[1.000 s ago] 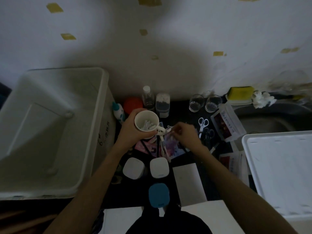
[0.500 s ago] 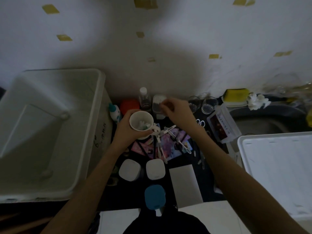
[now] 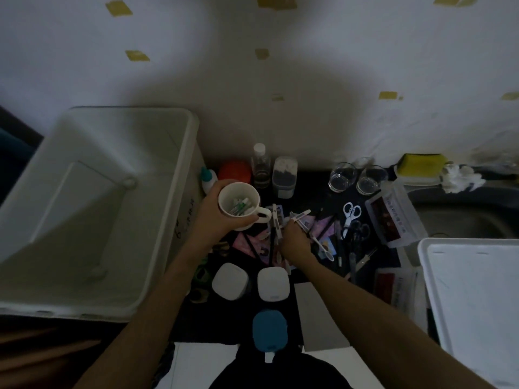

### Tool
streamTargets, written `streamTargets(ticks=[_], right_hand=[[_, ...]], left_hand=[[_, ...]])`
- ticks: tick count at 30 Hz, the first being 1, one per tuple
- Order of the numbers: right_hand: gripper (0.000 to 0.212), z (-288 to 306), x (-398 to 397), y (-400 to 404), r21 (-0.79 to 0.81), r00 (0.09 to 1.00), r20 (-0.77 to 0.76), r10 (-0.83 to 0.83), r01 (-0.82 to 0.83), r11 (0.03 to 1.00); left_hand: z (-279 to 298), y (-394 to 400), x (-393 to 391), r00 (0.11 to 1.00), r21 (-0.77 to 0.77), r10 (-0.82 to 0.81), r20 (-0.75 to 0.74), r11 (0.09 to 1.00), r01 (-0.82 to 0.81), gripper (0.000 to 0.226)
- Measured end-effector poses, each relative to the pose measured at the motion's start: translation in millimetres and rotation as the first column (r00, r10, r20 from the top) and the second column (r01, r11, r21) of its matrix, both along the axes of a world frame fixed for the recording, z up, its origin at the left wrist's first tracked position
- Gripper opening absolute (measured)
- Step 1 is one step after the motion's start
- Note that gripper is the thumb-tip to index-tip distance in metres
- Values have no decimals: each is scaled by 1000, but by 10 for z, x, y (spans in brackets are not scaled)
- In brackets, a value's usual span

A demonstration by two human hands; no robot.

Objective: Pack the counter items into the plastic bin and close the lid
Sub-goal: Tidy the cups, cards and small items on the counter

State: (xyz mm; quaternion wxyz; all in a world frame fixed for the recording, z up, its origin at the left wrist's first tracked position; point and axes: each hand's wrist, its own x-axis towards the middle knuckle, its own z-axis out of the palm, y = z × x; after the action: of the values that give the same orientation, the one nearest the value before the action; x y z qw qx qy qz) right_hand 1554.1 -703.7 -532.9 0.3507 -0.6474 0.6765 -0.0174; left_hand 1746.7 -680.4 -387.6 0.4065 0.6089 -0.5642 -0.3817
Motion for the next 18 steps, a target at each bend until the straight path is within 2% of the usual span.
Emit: streamTargets(ticks=[2,8,11,15,18], right_hand=[[30,-30,-18,35,10,999,9,-37,37,999],[31,-12,36,81,34,997,-28,-77,78,996],[32,1,18,26,64,997,30,-68,66,996],[25,162,-112,-143,127,992,30,122,-124,984],[32,354,-274,-284,185,975,-22,221,-213,959]], left_hand=[[0,-2,14,1000,-4,2,2,1000,-2,71],[2,-12,4,1000,-4,-1,18,1000,1,71],[7,-28,2,1000,-8,-6,22,1000,6,73],[14,-59,14,999,-9,-24,27,1000,24,72],[16,-79,2,999,-14,-31,23,999,32,71]])
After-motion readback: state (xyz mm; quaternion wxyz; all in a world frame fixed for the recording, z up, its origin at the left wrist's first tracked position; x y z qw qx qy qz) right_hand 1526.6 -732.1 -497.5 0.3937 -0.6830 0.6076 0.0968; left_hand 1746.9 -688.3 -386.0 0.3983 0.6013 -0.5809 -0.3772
